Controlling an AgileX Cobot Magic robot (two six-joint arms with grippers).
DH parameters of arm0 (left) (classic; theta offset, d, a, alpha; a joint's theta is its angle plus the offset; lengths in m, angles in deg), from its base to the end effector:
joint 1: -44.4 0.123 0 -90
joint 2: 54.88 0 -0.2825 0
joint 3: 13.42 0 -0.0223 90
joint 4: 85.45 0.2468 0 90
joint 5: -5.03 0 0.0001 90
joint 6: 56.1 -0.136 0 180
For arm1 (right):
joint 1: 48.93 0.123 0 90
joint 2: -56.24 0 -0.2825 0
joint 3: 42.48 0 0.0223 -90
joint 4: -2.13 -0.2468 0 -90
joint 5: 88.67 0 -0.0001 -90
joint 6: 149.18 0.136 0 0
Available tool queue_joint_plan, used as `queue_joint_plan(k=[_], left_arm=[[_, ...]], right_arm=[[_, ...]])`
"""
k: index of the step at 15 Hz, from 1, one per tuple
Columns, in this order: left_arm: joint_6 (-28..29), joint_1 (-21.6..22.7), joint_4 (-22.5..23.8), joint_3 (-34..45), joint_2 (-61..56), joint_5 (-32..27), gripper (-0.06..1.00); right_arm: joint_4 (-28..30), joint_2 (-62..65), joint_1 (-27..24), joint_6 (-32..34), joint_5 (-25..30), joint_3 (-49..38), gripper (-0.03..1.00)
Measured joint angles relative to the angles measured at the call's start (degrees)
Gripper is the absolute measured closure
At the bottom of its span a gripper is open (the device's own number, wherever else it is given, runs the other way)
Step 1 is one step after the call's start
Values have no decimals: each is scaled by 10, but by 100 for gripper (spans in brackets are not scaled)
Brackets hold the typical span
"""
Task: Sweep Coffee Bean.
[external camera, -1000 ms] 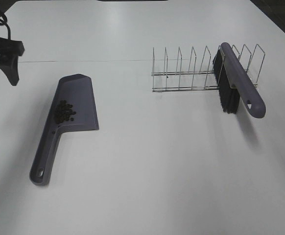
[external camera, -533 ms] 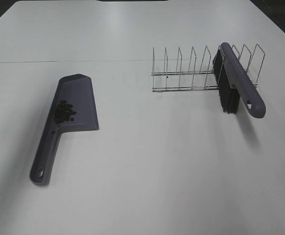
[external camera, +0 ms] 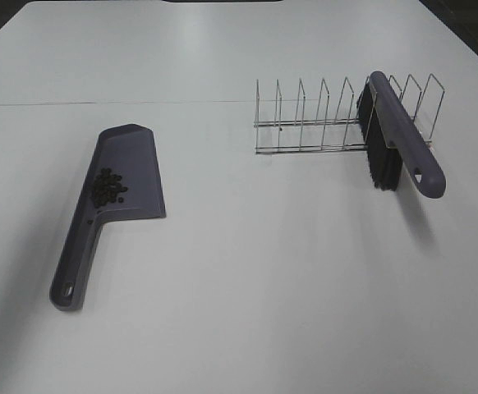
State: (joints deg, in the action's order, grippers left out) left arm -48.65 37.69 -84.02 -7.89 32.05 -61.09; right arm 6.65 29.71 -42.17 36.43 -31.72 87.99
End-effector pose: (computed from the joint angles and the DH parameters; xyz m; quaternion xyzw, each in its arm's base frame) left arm 0.2804 -0.0299 0.2902 -0.0035 0.9825 -0.0108 0.1859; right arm 0.0812 0.0006 0.2378 -0.0157 0.9163 0.0043 0.4002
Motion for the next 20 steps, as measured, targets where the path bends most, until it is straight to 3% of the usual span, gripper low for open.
queue_joint_plan(k=[2, 7, 10, 15, 20], left_arm=[[5, 0, 1, 66, -50, 17, 15], [26, 0, 47, 256, -269, 61, 15], [54, 0, 79, 346, -445, 76, 15], [57, 0, 110, 400, -621, 78, 15], [45, 0, 111, 407, -709, 66, 15]], right_arm=[[0, 22, 0, 0, 2, 0, 24], [1, 81, 0, -21, 80, -2, 24], [1, 130, 0, -23, 72, -13, 24], [1, 180, 0, -25, 68, -17, 24], [1, 189, 0, -26, 69, -17, 24]])
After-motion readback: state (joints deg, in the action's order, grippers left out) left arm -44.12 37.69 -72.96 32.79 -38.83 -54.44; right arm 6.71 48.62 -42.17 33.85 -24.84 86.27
